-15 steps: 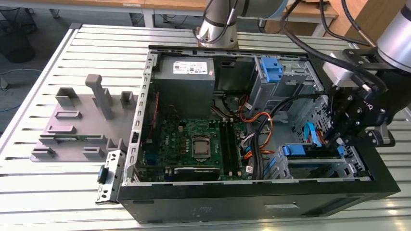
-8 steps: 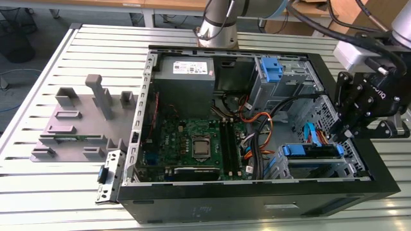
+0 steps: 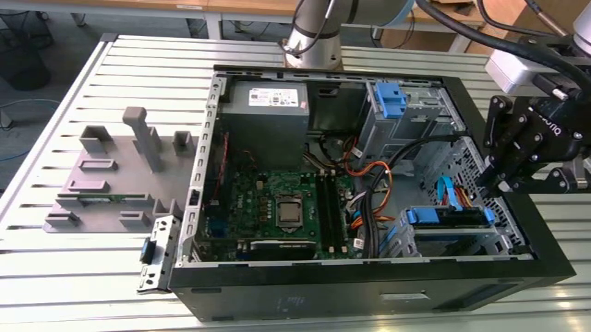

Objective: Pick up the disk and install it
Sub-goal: 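Insert the second disk wire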

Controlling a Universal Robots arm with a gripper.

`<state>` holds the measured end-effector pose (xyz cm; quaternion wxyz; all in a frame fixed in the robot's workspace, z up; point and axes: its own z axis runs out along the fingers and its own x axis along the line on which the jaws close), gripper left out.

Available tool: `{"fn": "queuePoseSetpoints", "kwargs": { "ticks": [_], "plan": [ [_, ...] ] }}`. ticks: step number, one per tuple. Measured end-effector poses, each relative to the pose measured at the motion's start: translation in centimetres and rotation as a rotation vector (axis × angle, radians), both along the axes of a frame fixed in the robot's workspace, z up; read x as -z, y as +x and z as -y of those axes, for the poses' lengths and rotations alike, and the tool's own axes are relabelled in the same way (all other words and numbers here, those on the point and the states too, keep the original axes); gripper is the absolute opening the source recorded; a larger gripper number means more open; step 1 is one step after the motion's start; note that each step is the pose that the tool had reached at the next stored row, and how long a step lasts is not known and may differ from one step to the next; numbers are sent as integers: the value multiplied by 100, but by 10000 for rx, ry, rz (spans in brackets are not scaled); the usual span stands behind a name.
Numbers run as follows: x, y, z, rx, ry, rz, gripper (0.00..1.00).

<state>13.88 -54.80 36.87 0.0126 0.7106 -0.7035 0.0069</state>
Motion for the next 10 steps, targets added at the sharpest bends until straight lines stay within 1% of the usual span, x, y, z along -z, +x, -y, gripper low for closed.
{"fn": "queuePoseSetpoints", "kwargs": {
  "ticks": [1,2,10],
  "plan": [
    [0,0,5,0,110,0,24],
    [-1,0,7,1,127,0,24],
    [0,-2,9,1,131,5,24]
  ]
}}
